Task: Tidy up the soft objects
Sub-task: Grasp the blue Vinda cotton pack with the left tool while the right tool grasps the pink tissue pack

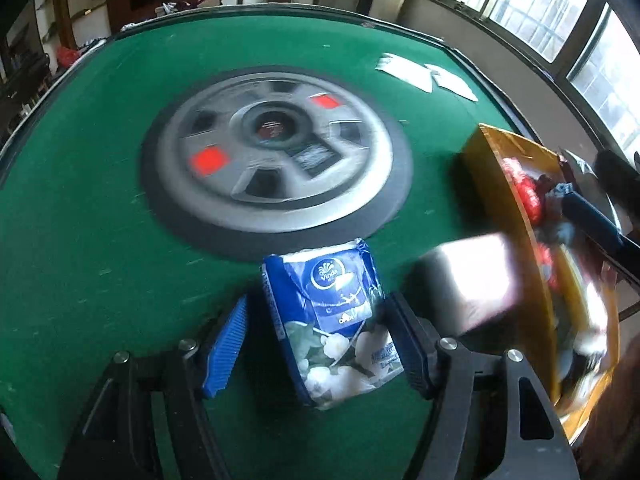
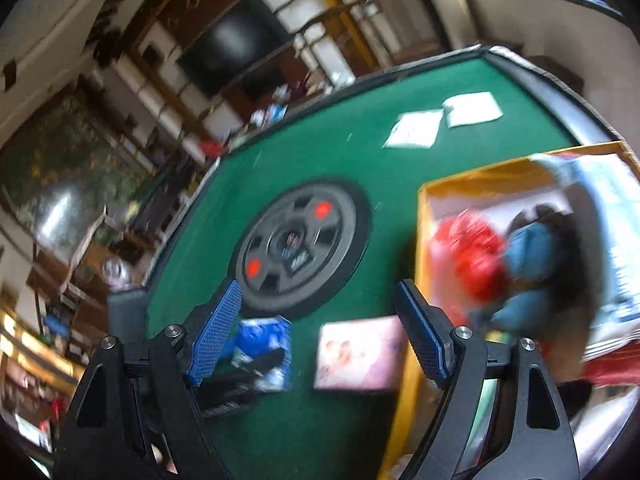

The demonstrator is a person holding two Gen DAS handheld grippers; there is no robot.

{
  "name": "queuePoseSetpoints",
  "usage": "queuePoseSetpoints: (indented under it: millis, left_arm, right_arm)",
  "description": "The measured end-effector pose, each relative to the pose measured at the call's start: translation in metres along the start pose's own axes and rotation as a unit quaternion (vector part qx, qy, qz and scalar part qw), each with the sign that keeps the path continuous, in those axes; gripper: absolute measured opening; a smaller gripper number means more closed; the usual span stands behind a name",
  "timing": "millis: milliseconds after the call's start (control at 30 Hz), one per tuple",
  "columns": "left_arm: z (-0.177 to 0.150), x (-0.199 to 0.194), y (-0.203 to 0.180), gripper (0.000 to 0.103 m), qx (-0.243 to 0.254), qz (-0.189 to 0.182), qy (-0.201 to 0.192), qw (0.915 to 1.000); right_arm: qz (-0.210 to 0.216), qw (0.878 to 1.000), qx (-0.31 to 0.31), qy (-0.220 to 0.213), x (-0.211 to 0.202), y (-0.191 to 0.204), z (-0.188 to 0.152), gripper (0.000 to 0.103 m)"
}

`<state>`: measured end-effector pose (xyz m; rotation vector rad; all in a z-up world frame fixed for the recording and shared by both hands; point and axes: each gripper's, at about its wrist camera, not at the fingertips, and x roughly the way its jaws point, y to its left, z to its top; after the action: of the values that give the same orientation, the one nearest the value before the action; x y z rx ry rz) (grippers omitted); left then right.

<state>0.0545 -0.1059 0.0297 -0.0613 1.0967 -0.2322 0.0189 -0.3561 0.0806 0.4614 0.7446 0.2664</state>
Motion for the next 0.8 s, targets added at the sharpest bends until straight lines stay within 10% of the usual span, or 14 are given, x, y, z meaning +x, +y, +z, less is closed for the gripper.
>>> queuePoseSetpoints:
  millis: [400,600,667,800]
  left_arm:
    - [-0.025,-0.025,0.06,0.069,-0.013,-0.06,-0.034,0.9975]
    - [-0.027,-0.028,0.067,0.069,-0.02,-0.077,-0.034,0.9962]
    - [-0.025,-0.028,0.069,0.069,-0.024,-0.082,-0.032,0.9958]
    - [-0.025,-0.028,0.069,0.069,-0.025,-0.08,-0.031,0.996]
  right_arm:
    - [-0.101,0.989,-0.079,0.072,0.065,0.031,-0.022,0.08]
    - [-0.027,0.975,-0.144,0.165,0.064,0.057,-0.04,0.08]
    - [0.009,0.979,-0.136,0.152,0.052,0.055,-0.035,0.08]
    - [-0.064,0.987,-0.099,0.108,0.045,0.032,-0.024,0.08]
